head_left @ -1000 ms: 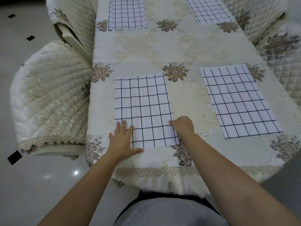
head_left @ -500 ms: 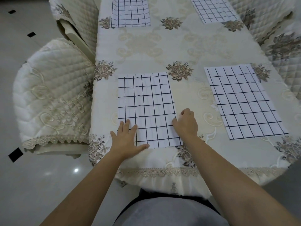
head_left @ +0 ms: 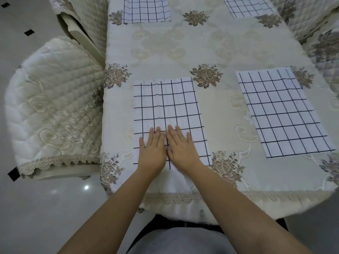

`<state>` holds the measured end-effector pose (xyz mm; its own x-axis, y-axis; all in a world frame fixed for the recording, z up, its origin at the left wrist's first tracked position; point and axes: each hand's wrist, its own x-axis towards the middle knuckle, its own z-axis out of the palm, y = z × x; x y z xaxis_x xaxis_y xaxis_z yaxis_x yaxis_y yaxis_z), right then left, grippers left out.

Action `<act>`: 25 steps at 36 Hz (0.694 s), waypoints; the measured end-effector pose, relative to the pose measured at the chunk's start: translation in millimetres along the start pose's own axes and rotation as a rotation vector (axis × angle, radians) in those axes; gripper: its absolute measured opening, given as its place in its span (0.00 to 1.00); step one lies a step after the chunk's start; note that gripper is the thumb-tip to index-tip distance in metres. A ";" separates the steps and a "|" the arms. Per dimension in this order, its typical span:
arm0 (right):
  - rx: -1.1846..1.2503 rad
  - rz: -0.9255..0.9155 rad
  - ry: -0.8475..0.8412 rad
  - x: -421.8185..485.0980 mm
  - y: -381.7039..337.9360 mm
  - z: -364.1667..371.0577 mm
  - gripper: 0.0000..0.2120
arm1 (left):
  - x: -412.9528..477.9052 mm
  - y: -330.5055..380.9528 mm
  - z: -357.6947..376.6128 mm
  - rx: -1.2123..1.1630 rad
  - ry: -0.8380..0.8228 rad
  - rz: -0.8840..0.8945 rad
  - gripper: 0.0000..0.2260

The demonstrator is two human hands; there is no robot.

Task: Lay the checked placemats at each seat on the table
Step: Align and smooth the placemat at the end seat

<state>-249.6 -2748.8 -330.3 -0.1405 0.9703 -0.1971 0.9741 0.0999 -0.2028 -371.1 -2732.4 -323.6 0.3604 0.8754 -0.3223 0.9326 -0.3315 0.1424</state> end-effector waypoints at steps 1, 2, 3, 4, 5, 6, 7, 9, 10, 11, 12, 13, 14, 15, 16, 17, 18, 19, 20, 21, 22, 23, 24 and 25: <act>0.029 -0.006 -0.031 -1.3 3.9 3.8 0.31 | 1.2 -1.3 2.4 -0.015 0.005 -0.001 0.27; 0.048 -0.007 -0.036 -2.9 8.8 7.9 0.33 | 1.1 -2.8 2.7 -0.036 0.014 -0.005 0.30; 0.050 -0.002 -0.014 -5.3 13.5 10.7 0.33 | 0.0 -4.2 2.3 -0.055 0.025 0.001 0.31; 0.036 0.013 0.012 -8.5 18.9 11.8 0.33 | -0.3 -6.5 4.4 -0.062 0.057 0.019 0.29; 0.026 0.032 0.030 -11.6 25.2 11.8 0.32 | 0.0 -9.8 7.7 -0.059 0.080 0.028 0.27; 0.028 0.056 0.041 -14.1 32.5 12.2 0.31 | 0.6 -13.1 10.9 -0.050 0.108 0.026 0.25; 0.034 0.078 0.047 -16.9 39.7 10.8 0.31 | 0.7 -15.6 12.7 -0.048 0.108 0.019 0.26; 0.048 0.114 0.055 -21.5 54.0 8.8 0.31 | 1.5 -20.7 14.4 -0.075 0.132 -0.009 0.28; 0.053 0.126 0.058 -23.4 59.9 7.9 0.31 | 1.4 -23.0 15.0 -0.094 0.141 -0.025 0.29; 0.058 0.136 0.059 -25.1 64.8 6.7 0.31 | 1.5 -24.8 14.5 -0.113 0.127 -0.040 0.29; 0.063 0.144 0.058 -26.5 69.0 6.3 0.30 | 1.6 -26.3 13.9 -0.128 0.117 -0.052 0.30; 0.068 0.154 0.061 -27.1 72.1 5.7 0.30 | 1.8 -28.0 13.7 -0.136 0.111 -0.061 0.30; 0.072 0.166 0.068 -27.5 74.9 5.1 0.30 | 2.8 -29.8 14.0 -0.139 0.120 -0.064 0.30; 0.075 0.180 0.077 -27.4 76.7 4.8 0.30 | 3.4 -31.2 13.6 -0.143 0.129 -0.063 0.29; 0.078 0.191 0.087 -27.4 77.4 4.7 0.30 | 4.1 -32.5 14.1 -0.144 0.141 -0.060 0.29; 0.081 0.195 0.094 -27.4 77.3 4.8 0.30 | 4.1 -33.3 14.3 -0.142 0.143 -0.060 0.29; 0.082 0.195 0.102 -27.4 76.8 4.9 0.31 | 4.5 -34.0 15.1 -0.141 0.148 -0.060 0.28; 0.090 0.197 0.115 -27.5 76.3 4.7 0.31 | 4.9 -34.3 14.9 -0.142 0.151 -0.054 0.28; 0.108 0.205 0.147 -27.1 76.7 3.7 0.31 | 5.4 -34.0 14.2 -0.139 0.162 -0.040 0.27; 0.125 0.214 0.202 -26.2 76.5 1.9 0.31 | 6.3 -33.8 13.2 -0.126 0.174 -0.023 0.27; 0.131 0.218 0.265 -23.9 75.8 -0.2 0.29 | 7.7 -33.5 12.2 -0.109 0.205 -0.009 0.26; 0.134 0.226 0.333 -20.0 74.2 -3.0 0.26 | 9.5 -32.8 10.3 -0.098 0.232 -0.002 0.25; 0.139 0.235 0.395 -14.4 72.1 -6.1 0.23 | 11.7 -31.3 7.9 -0.096 0.259 0.001 0.24; 0.141 0.242 0.437 -7.9 68.9 -10.2 0.21 | 14.8 -29.2 5.3 -0.102 0.273 0.002 0.22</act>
<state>-179.6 -2747.2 -332.9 0.2026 0.9664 0.1585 0.9320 -0.1406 -0.3340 -392.9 -2711.7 -337.5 0.3311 0.9417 -0.0599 0.9204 -0.3083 0.2406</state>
